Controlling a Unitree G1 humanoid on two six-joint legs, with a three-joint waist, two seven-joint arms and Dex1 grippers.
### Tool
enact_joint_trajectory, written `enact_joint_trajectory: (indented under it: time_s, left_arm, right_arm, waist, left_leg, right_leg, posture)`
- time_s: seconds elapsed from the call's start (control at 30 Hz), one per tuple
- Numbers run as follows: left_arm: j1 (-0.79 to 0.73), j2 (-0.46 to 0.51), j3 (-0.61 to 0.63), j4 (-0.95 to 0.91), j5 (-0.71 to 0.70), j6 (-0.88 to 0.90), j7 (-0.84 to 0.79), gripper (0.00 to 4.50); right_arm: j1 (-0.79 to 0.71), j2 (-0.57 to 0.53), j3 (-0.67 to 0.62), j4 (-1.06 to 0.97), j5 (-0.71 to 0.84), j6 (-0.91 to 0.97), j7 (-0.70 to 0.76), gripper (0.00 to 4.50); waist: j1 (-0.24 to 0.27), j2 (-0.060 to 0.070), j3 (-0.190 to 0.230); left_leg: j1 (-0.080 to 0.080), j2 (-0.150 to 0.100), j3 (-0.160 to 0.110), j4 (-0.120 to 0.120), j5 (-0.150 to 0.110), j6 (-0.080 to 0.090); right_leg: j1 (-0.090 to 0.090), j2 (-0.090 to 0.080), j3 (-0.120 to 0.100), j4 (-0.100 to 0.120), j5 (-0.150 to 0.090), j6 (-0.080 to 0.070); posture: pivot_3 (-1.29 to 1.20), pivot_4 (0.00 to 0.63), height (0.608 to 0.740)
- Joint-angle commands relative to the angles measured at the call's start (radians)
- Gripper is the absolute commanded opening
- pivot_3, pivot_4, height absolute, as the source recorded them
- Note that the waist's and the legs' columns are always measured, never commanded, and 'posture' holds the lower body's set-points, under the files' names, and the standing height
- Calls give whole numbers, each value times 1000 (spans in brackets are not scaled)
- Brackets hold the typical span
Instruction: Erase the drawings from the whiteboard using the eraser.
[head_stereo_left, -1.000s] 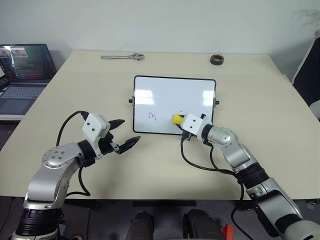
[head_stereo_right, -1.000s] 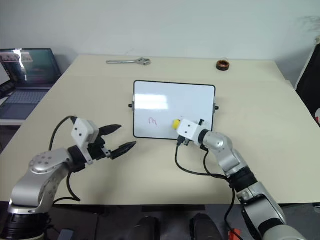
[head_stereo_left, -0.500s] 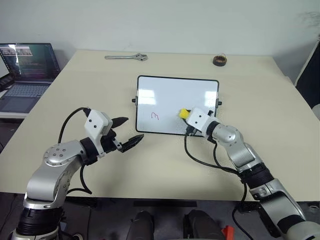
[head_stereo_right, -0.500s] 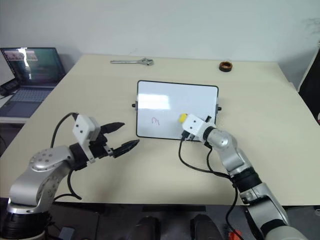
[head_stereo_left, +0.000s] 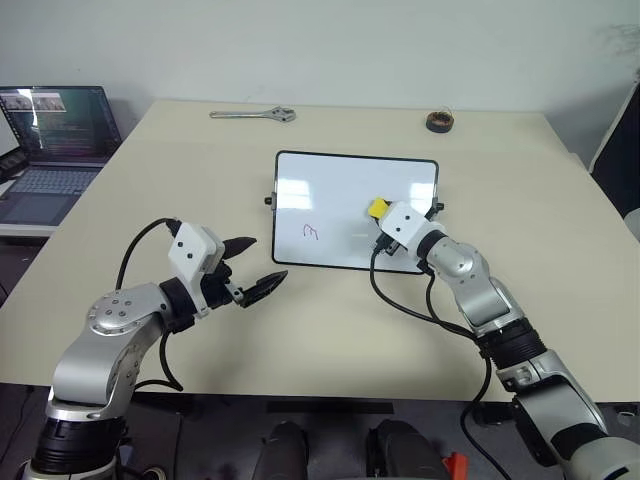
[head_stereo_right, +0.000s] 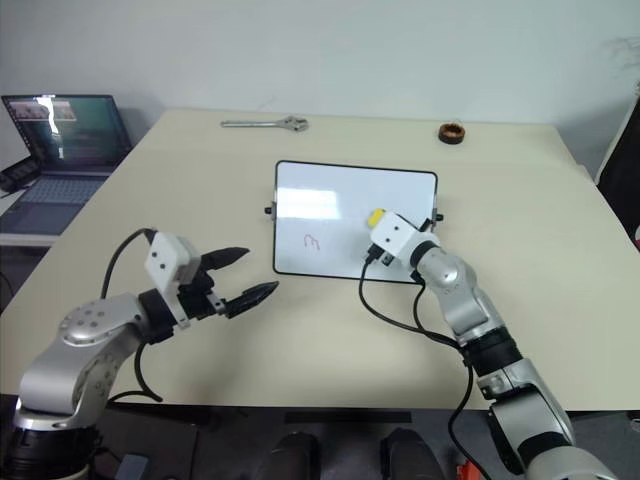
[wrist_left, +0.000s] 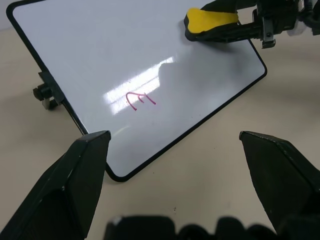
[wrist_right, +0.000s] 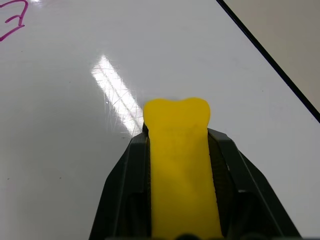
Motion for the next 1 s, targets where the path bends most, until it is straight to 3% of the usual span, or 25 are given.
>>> enact_joint_trajectory:
  time_s: [0.03, 0.17, 0.3, 0.43, 0.6, 0.8, 1.0]
  left_arm:
    - [15, 1, 65, 21, 15, -43, 24, 4500]
    - [39, 1, 90, 34, 13, -56, 30, 4500]
    - [46, -7, 144, 93, 40, -100, 75, 4500]
    - [35, -5, 178, 138, 55, -112, 118, 4500]
    - [74, 13, 173, 90, 58, -112, 91, 4500]
    - [76, 16, 206, 86, 24, -87, 87, 4500]
    - [77, 17, 233, 86, -26, -45, 69, 4500]
  right_arm:
    - [71, -36, 31, -9, -14, 57, 82, 1147]
    - [105, -45, 32, -56, -17, 68, 110, 1147]
    - [92, -16, -51, -113, 25, 34, 39, 1146]
    - [148, 3, -122, -292, 243, 115, 194, 1144]
    - [270, -107, -121, -536, 382, 287, 378, 1144]
    - [348, -183, -170, -709, 538, 443, 449, 1144]
    - [358, -170, -216, -759, 664, 535, 430, 1144]
  waist:
    - [0, 0, 0]
    - [-3, 0, 0]
    - [-3, 0, 0]
    - [-1, 1, 1]
    - [-1, 2, 1]
    - [-1, 2, 2]
    - [-3, 2, 2]
  left_leg:
    - [0, 0, 0, 0, 0, 0]
    - [1, 0, 0, -1, 0, 0]
    - [1, 0, 0, 0, 0, 0]
    - [-5, 1, -1, 0, 0, 0]
    - [-11, 2, -3, -1, -2, -1]
    - [-11, 1, -3, -1, -2, 0]
    - [-11, 1, -2, -1, -2, -1]
  right_leg:
    - [0, 0, 0, 0, 0, 0]
    - [0, 0, 0, 0, 0, 0]
    - [0, 0, 0, 0, 0, 1]
    - [-4, 0, -1, 0, 0, 0]
    - [-8, -3, -2, -3, -1, 0]
    - [-7, -5, -3, -4, -2, 1]
    - [-7, -3, -3, -4, -2, 1]
  posture:
    - [0, 150, 740]
    - [0, 150, 740]
    - [0, 150, 740]
    - [0, 150, 740]
    - [0, 150, 740]
    - [0, 150, 740]
    - [0, 150, 740]
